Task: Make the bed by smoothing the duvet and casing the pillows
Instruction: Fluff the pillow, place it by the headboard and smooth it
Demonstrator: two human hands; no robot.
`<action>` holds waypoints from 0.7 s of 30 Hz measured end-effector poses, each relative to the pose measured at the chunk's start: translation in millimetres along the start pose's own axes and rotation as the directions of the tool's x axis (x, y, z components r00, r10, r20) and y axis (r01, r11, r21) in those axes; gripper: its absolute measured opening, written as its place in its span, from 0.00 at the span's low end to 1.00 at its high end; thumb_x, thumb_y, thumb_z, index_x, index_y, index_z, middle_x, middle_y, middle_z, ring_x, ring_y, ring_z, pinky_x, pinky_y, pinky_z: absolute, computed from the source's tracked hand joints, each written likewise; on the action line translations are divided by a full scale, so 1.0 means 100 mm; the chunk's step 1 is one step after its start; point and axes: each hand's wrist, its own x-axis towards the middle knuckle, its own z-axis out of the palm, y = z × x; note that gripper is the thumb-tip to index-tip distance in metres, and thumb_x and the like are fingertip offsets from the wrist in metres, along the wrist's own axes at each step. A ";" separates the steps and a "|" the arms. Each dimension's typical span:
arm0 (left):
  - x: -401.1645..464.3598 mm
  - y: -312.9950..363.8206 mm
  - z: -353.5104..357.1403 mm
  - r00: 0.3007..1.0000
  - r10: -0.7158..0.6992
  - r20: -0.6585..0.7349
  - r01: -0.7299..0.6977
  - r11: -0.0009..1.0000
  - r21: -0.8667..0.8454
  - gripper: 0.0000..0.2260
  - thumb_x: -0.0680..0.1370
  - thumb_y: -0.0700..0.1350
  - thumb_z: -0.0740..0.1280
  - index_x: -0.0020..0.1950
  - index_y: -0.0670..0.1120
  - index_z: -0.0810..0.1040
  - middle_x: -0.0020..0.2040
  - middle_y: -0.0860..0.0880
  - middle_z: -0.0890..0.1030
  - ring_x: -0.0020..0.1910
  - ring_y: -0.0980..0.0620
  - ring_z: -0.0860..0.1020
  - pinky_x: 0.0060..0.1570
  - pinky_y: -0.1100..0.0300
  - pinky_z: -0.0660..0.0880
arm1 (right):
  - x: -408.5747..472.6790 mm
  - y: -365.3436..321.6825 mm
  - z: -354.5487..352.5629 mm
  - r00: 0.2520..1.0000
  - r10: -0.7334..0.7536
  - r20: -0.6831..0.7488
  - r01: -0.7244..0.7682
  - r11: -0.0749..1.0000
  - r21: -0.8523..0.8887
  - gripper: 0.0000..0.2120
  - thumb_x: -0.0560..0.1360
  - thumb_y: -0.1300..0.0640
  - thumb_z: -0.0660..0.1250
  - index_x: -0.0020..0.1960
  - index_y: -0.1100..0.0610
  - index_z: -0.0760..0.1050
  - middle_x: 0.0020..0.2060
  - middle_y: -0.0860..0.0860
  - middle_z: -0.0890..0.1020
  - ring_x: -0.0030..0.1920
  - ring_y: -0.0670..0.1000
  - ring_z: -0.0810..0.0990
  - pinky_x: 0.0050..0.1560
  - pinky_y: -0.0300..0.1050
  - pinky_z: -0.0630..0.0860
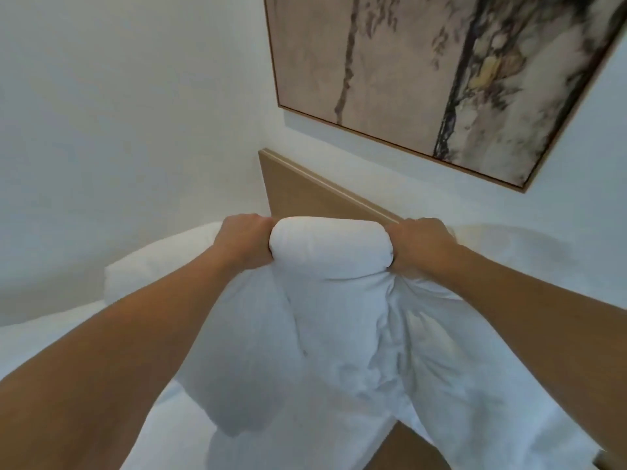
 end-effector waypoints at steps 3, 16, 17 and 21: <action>0.36 -0.01 0.12 0.981 0.128 -0.143 -0.126 0.992 0.018 0.14 0.68 0.50 0.68 0.53 0.53 0.76 0.43 0.52 0.82 0.44 0.43 0.81 0.36 0.56 0.72 | -0.01 0.05 0.10 0.989 0.086 -0.118 -0.089 0.996 -0.015 0.12 0.71 0.50 0.64 0.55 0.47 0.74 0.42 0.45 0.79 0.46 0.51 0.81 0.39 0.43 0.68; -0.42 -0.61 5.43 0.983 0.037 0.180 -0.042 0.999 0.024 0.34 0.75 0.42 0.66 0.78 0.54 0.57 0.79 0.48 0.56 0.77 0.43 0.55 0.67 0.29 0.52 | 0.53 -2.65 4.84 0.956 0.162 0.246 -0.211 0.959 0.189 0.33 0.73 0.48 0.67 0.71 0.60 0.58 0.64 0.59 0.66 0.63 0.59 0.67 0.63 0.53 0.64; -0.70 -0.43 5.99 0.914 -0.028 0.405 0.084 0.989 -0.123 0.34 0.78 0.43 0.62 0.80 0.54 0.49 0.80 0.49 0.48 0.79 0.44 0.49 0.70 0.33 0.50 | 0.46 -2.81 5.40 0.939 0.083 0.334 -0.166 0.959 0.228 0.36 0.73 0.44 0.66 0.73 0.58 0.56 0.67 0.58 0.63 0.67 0.59 0.64 0.68 0.54 0.59; -1.26 0.18 7.40 0.868 -0.269 0.418 0.488 0.615 -0.619 0.29 0.81 0.50 0.55 0.79 0.58 0.45 0.80 0.53 0.42 0.78 0.48 0.43 0.74 0.38 0.47 | 0.40 -2.90 6.72 0.975 -0.156 0.158 0.079 0.909 0.408 0.35 0.73 0.34 0.58 0.74 0.46 0.54 0.71 0.47 0.59 0.72 0.51 0.54 0.72 0.45 0.46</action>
